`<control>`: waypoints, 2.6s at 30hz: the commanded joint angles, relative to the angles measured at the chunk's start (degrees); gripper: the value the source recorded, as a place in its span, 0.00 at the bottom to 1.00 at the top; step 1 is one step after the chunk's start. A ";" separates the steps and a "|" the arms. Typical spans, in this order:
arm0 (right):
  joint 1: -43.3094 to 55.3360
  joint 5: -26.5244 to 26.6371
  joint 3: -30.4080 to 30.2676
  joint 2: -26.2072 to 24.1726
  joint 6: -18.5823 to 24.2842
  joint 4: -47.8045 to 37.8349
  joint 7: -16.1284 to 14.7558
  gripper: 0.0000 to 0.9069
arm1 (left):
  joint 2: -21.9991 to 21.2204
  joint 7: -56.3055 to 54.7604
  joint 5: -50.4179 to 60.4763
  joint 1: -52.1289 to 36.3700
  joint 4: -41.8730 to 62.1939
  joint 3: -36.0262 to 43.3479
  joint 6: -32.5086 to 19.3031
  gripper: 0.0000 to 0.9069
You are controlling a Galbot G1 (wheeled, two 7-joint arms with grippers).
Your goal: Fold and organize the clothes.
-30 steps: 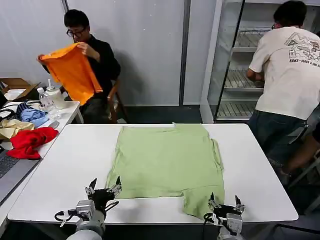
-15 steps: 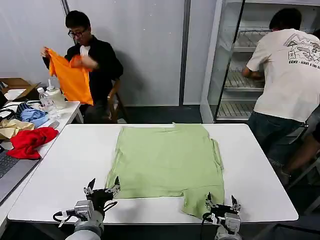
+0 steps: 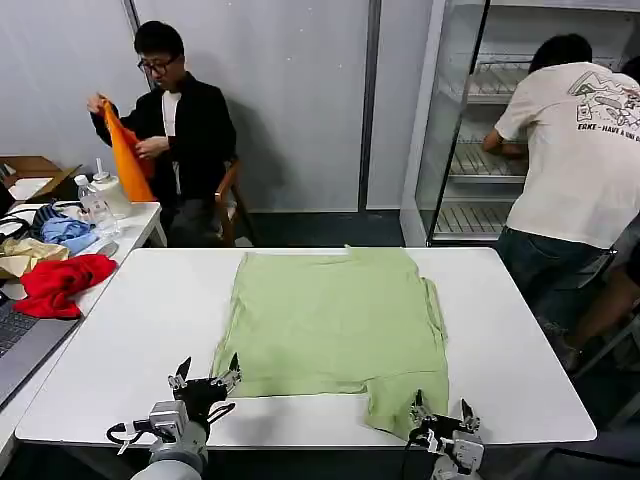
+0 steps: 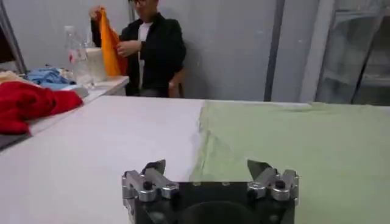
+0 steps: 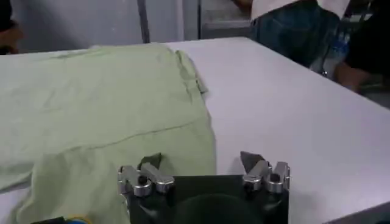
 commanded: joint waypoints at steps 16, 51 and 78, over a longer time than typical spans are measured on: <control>-0.37 0.78 -0.27 -0.01 0.09 0.26 0.05 1.00 | 0.48 0.18 -0.09 -0.51 6.93 1.25 -1.38 1.00; -1.04 0.61 -0.69 0.09 0.34 1.95 -0.08 0.00 | 0.44 0.64 -0.16 -0.54 11.04 1.64 -2.37 0.02; -5.49 -5.80 -0.92 -0.82 4.59 12.12 -2.30 0.00 | -0.12 0.13 -0.36 1.33 3.83 -0.19 -2.79 0.02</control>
